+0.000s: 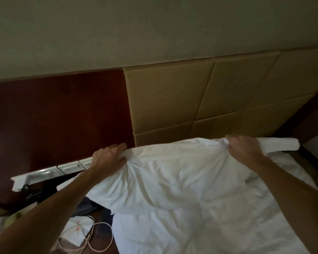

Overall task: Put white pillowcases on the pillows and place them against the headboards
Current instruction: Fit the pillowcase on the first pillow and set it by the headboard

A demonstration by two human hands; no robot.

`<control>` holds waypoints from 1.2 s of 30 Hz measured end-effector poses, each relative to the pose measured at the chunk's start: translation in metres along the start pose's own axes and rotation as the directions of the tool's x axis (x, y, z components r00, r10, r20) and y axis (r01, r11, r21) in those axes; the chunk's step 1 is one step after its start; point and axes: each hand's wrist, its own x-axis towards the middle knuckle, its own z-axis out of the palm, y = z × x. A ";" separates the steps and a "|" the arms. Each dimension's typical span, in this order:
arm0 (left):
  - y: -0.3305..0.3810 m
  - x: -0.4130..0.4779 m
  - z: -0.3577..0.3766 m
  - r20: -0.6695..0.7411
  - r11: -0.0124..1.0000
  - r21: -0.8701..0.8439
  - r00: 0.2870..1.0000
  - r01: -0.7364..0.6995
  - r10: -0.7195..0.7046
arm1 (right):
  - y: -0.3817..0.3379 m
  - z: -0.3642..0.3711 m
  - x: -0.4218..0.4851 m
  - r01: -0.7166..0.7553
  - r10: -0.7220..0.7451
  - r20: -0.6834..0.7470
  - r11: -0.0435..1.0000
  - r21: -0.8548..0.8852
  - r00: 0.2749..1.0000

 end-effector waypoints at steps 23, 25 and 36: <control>-0.025 0.091 0.045 -0.104 0.980 0.171 0.991 0.106 -0.089 | -0.021 0.082 0.153 0.189 -0.171 -0.204 0.979 0.071 0.964; -0.024 0.095 0.050 -0.103 0.975 0.192 0.991 0.109 -0.091 | -0.023 0.087 0.153 0.185 -0.162 -0.243 0.980 0.075 0.956; -0.028 0.094 0.057 -0.014 0.972 0.189 0.990 0.138 -0.138 | -0.035 0.100 0.146 0.209 -0.209 -0.013 0.977 -0.041 0.978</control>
